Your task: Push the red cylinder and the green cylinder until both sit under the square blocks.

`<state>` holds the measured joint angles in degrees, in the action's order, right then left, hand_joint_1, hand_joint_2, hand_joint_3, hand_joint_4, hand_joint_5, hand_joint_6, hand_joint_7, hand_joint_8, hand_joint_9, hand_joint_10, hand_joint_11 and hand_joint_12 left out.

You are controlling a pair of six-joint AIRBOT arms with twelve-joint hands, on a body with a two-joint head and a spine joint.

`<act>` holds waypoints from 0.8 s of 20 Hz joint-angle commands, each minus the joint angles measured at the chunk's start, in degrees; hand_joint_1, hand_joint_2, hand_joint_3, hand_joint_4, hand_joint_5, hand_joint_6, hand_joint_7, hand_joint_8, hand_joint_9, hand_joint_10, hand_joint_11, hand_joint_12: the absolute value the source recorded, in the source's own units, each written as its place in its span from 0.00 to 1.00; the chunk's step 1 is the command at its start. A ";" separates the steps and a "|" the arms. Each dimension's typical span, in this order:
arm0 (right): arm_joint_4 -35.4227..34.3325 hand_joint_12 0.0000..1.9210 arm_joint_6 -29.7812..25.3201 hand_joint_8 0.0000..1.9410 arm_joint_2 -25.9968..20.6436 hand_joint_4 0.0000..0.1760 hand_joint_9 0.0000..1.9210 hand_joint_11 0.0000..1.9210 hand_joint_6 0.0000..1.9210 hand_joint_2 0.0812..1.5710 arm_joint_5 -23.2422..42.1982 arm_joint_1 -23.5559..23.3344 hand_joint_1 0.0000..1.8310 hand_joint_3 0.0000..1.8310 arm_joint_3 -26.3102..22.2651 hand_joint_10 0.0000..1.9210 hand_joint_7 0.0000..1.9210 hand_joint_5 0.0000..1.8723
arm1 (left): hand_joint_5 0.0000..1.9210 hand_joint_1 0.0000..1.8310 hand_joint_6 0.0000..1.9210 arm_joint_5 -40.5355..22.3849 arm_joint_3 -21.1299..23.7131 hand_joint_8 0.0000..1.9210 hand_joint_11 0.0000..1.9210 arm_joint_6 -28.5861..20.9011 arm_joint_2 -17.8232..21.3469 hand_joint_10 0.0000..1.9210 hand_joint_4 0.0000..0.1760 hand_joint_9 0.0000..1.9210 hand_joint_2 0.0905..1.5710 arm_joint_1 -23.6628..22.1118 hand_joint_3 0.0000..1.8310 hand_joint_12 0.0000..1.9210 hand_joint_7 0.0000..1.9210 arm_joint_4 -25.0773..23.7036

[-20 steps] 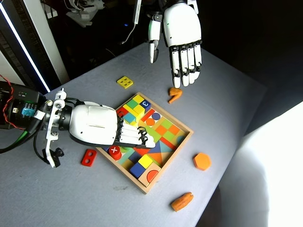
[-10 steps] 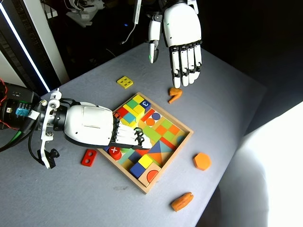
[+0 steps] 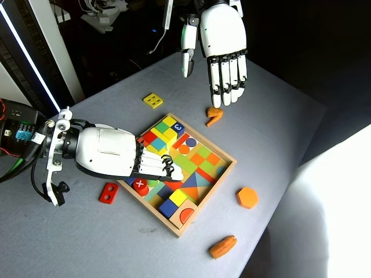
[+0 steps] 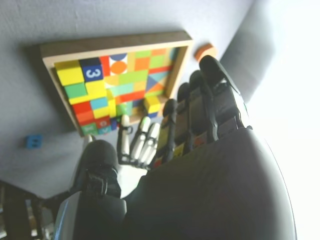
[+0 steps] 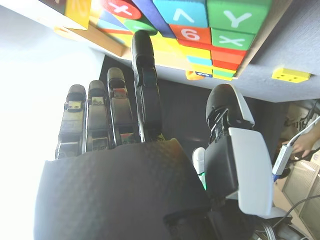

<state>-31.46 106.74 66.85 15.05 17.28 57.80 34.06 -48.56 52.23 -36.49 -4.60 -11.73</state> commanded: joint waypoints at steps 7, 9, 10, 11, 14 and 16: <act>-0.39 0.00 1.24 0.00 -1.07 0.00 0.02 0.00 0.00 0.74 -2.77 1.18 0.01 0.00 -0.18 0.00 0.11 0.49 | 0.04 0.03 0.00 -4.21 -0.12 0.00 0.00 0.09 0.64 0.00 0.22 0.06 0.87 -0.62 0.00 0.32 0.06 -0.92; -0.39 0.00 0.99 0.00 -1.07 0.00 0.02 0.00 0.00 0.74 -2.63 0.99 0.00 0.00 -0.20 0.00 0.10 0.48 | 0.04 0.03 0.00 -4.21 -0.12 0.00 0.00 0.08 0.64 0.00 0.20 0.06 0.87 -0.62 0.00 0.29 0.05 -0.92; -0.39 0.00 0.90 0.00 -1.07 0.00 0.02 0.00 0.00 0.74 -2.59 0.76 0.00 0.00 -0.20 0.00 0.11 0.48 | 0.04 0.02 0.00 -4.21 -0.12 0.00 0.00 0.08 0.64 0.00 0.19 0.05 0.88 -0.62 0.00 0.28 0.05 -0.92; -0.39 0.00 0.89 0.00 -1.07 0.00 0.02 0.00 0.00 0.74 -2.54 0.57 0.00 0.00 -0.20 0.00 0.11 0.48 | 0.04 0.02 0.00 -4.21 -0.12 0.00 0.00 0.08 0.64 0.00 0.18 0.05 0.88 -0.62 0.00 0.28 0.05 -0.92; -0.39 0.00 0.81 0.00 -1.14 0.00 0.02 0.00 0.00 0.74 -1.78 -0.42 0.00 0.00 -0.18 0.00 0.10 0.48 | 0.05 0.05 0.00 -4.21 -0.12 0.00 0.00 0.08 0.64 0.00 0.18 0.07 0.87 -0.62 0.00 0.32 0.06 -0.92; -0.39 0.00 0.48 0.00 -1.14 0.00 0.02 0.00 0.00 0.75 -1.78 -1.26 0.00 0.00 -0.18 0.00 0.11 0.48 | 0.05 0.05 0.00 -4.21 -0.12 0.00 0.00 0.08 0.64 0.00 0.17 0.06 0.87 -0.62 0.00 0.29 0.06 -0.92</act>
<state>-31.88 107.20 66.30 13.67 15.77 57.58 34.09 -48.56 52.23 -36.49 -4.60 -11.70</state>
